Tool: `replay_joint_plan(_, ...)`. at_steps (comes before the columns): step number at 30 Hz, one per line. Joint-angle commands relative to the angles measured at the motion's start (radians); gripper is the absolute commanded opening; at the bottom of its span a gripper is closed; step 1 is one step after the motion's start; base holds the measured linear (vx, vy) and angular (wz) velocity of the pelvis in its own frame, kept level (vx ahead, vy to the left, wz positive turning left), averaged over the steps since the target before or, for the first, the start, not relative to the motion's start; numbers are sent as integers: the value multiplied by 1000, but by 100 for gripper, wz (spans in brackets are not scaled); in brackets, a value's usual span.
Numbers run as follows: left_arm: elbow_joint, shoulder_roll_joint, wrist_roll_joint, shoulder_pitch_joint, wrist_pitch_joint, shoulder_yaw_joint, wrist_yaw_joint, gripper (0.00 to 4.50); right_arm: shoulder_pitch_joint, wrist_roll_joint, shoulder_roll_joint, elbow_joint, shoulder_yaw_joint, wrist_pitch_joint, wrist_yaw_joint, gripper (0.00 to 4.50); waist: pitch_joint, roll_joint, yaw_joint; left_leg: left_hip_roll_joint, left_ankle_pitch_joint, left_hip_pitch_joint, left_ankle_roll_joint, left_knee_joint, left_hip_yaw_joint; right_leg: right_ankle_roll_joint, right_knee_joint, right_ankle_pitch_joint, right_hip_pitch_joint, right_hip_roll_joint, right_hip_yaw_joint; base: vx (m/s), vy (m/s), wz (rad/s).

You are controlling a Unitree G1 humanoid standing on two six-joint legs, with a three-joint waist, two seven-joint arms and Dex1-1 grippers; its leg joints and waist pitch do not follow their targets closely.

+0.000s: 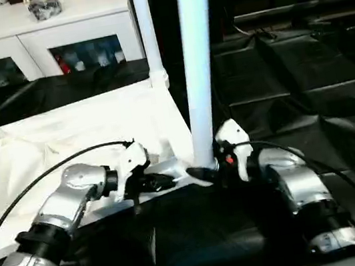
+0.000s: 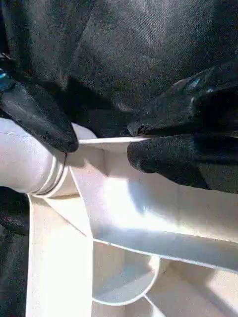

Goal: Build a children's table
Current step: Rotate leg to tighten

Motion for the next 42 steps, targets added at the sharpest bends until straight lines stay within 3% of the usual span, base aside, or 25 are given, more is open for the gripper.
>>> replay_joint_plan(1,-55,3,-32,1,-15,-23,-63,0,5,24,5,-35,13,13,47,421,-59,-15,1,37,-172,20,95,-60,-16,-281,-60,-19,42,-46,22,0,0,0)
replay_joint_plan(5,-56,8,-33,3,-15,-29,-74,0,10,40,0,-53,17,24,76,421,-61,-15,4,36,-144,19,111,-56,-16,-287,-56,20,42,-44,20,0,0,0)
replay_joint_plan(6,-56,8,-33,4,-15,-31,-77,0,12,38,-1,-53,22,25,79,398,-61,-14,4,36,-144,20,112,-55,-16,-289,-56,19,41,-44,20,0,0,0)
replay_joint_plan(17,-61,6,-34,9,-13,-36,-74,0,17,25,0,-59,37,4,81,329,-59,-16,0,36,-171,21,98,-58,-16,-281,-60,-38,41,-45,21,0,0,0)
replay_joint_plan(21,-60,4,-33,9,-15,-36,-70,0,14,8,10,-48,31,-34,48,329,-58,-16,1,36,-171,21,93,-58,-16,-280,-60,-41,40,-45,21,0,0,0)
replay_joint_plan(22,-62,3,-32,12,-16,-37,-68,0,2,41,22,-47,13,18,50,354,-59,-14,3,37,-169,24,94,-58,-16,-282,-60,-37,38,-45,22,0,0,0)
replay_joint_plan(24,-63,2,-32,13,-14,-38,-67,0,-5,58,26,-52,5,44,59,365,-61,-16,7,38,-154,23,100,-56,-16,-285,-56,-15,39,-44,21,0,0,0)
replay_joint_plan(29,-67,4,-32,15,-13,-38,-66,0,-7,22,21,-46,20,5,44,409,-62,-15,13,37,-144,21,98,-54,-16,-282,-53,4,39,-46,21,0,0,0)
replay_joint_plan(32,-67,4,-33,16,-12,-38,-67,0,-8,18,19,-42,24,2,43,409,-61,-16,14,36,-147,20,96,-54,-16,-278,-53,-4,39,-45,21,0,0,0)
replay_joint_plan(33,-66,5,-33,15,-13,-39,-66,0,-8,25,12,-39,28,18,58,409,-62,-21,15,35,-147,20,97,-53,-16,-276,-53,-14,41,-46,21,0,0,0)
replay_joint_plan(41,-71,10,-36,17,-7,-42,-69,0,3,29,-15,-45,28,24,83,409,-62,-20,25,37,-146,22,98,-52,-15,-269,-54,-30,38,-46,23,0,0,0)
replay_joint_plan(42,-72,10,-37,17,-6,-43,-71,0,5,31,-23,-47,27,23,88,409,-62,-15,25,36,-143,21,97,-51,-15,-269,-55,-24,38,-45,23,0,0,0)
